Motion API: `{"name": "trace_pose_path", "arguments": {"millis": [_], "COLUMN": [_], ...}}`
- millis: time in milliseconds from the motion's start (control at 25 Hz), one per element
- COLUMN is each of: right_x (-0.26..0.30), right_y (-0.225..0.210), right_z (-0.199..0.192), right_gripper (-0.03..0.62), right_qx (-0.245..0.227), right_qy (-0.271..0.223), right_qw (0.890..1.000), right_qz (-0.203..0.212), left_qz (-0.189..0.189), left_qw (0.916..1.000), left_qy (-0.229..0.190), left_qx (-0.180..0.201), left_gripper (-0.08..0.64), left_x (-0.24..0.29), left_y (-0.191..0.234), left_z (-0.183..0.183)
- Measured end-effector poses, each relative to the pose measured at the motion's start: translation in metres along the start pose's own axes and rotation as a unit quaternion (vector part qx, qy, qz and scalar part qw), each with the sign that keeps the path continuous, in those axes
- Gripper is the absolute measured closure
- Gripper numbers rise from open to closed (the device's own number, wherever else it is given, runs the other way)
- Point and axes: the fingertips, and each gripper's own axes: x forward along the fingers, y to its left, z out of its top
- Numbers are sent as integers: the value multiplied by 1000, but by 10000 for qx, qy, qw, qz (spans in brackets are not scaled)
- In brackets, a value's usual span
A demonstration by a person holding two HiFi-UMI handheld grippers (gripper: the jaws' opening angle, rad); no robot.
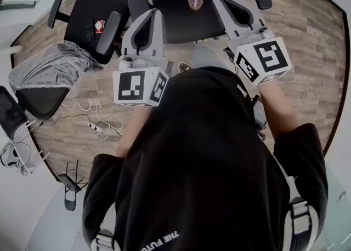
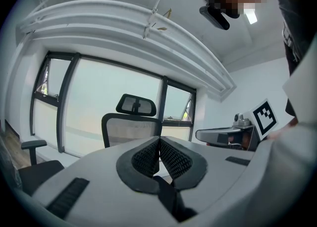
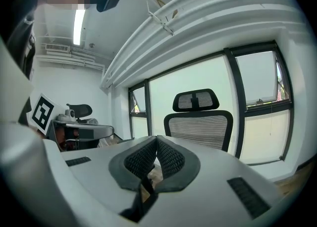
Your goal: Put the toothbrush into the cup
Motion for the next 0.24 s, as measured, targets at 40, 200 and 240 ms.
{"name": "trace_pose_path", "arguments": {"millis": [40,200,240], "right_x": [-1,-2,-1], "right_y": [1,6,7], "right_z": [1,0,0], "right_gripper": [572,572,572], "right_qx": [18,28,19], "right_qy": [-9,14,24], "right_qw": [10000,10000,10000], "right_qz": [14,51,60], "left_qz": [-3,0,2], "left_qw": [10000,10000,10000], "left_qy": [-10,-37,-41], "left_qx": [14,23,19], "left_gripper": [538,538,538], "left_x": [-1,-4,-5], "left_y": [-1,0,0], "left_z": [1,3,3]}}
